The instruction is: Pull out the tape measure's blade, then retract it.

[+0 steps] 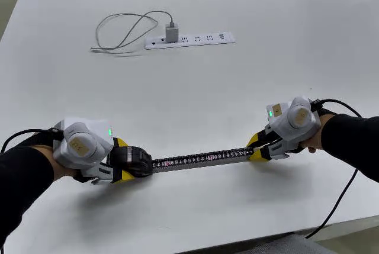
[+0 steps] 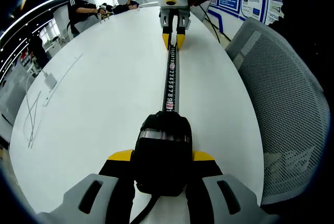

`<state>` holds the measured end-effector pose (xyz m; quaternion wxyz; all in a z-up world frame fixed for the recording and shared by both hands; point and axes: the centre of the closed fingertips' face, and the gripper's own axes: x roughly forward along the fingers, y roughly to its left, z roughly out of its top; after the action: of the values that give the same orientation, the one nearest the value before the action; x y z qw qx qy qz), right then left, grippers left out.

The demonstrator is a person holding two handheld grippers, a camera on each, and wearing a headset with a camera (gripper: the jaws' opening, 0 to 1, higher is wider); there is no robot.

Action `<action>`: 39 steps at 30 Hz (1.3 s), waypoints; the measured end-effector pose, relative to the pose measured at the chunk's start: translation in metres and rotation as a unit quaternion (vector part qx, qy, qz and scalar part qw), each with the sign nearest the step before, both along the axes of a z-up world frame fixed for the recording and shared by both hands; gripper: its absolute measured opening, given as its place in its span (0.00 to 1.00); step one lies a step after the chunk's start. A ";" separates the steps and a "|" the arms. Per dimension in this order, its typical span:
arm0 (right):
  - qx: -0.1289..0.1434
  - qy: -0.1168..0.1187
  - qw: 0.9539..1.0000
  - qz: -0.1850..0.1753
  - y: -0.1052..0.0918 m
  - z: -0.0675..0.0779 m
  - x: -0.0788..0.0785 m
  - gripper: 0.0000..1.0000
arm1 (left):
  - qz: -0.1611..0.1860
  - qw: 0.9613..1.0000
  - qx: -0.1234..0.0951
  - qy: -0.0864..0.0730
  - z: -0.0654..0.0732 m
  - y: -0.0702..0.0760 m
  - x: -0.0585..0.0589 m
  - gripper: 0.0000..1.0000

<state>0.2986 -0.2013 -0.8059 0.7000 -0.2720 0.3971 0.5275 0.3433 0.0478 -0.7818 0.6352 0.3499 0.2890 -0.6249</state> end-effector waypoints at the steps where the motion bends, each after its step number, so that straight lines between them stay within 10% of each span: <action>1: 0.000 0.000 1.000 0.000 0.000 0.000 0.000 0.10 | 0.000 1.000 0.000 0.000 0.000 0.000 0.000 0.33; 29: -0.003 0.016 1.000 -0.016 0.002 0.006 -0.003 0.11 | 0.011 1.000 -0.014 0.008 0.001 -0.001 0.003 0.34; 39: -0.038 -0.005 0.999 0.039 -0.002 0.002 -0.002 0.12 | 0.016 1.000 -0.001 0.008 0.002 0.000 0.001 0.34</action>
<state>0.2967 -0.2032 -0.8041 0.6704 -0.3167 0.4024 0.5370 0.3439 0.0474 -0.7798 0.6432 0.3398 0.2992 -0.6176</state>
